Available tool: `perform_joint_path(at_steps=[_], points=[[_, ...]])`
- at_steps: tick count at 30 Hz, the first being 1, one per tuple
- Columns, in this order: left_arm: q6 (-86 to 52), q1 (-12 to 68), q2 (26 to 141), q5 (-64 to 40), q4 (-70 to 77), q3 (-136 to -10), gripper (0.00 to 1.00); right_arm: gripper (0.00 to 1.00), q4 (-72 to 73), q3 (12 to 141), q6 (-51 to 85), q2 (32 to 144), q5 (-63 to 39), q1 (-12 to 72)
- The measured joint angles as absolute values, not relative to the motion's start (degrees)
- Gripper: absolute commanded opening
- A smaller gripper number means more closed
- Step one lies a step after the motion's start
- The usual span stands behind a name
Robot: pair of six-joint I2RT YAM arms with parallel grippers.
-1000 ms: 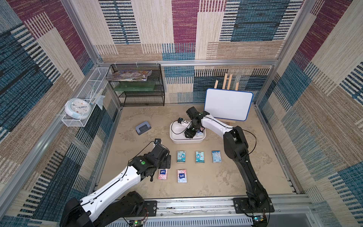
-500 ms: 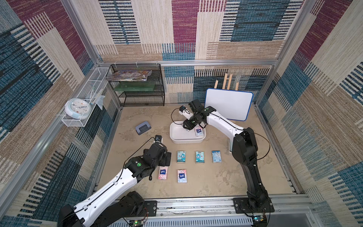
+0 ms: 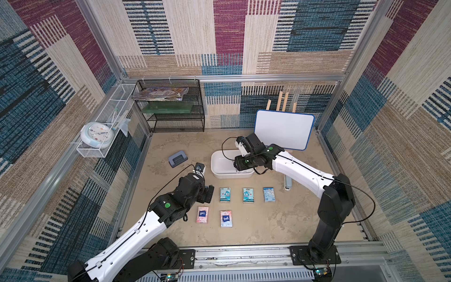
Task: Take the pocket tissues out of the storage box
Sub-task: Place the pocket tissues at the center of the board.
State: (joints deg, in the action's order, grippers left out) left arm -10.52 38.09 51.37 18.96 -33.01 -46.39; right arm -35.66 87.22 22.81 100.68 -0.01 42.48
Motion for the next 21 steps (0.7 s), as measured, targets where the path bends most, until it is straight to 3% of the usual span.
perform_joint_path(at_steps=[9,21], points=[[-9.8,38.1,51.8,16.0,-32.2,-43.9,1.0,0.47,-34.5,73.6,37.8,92.4,3.5,47.5],[-8.8,38.1,51.9,13.5,-33.2,-41.9,1.0,0.47,-32.3,63.4,49.4,90.2,4.1,52.7]])
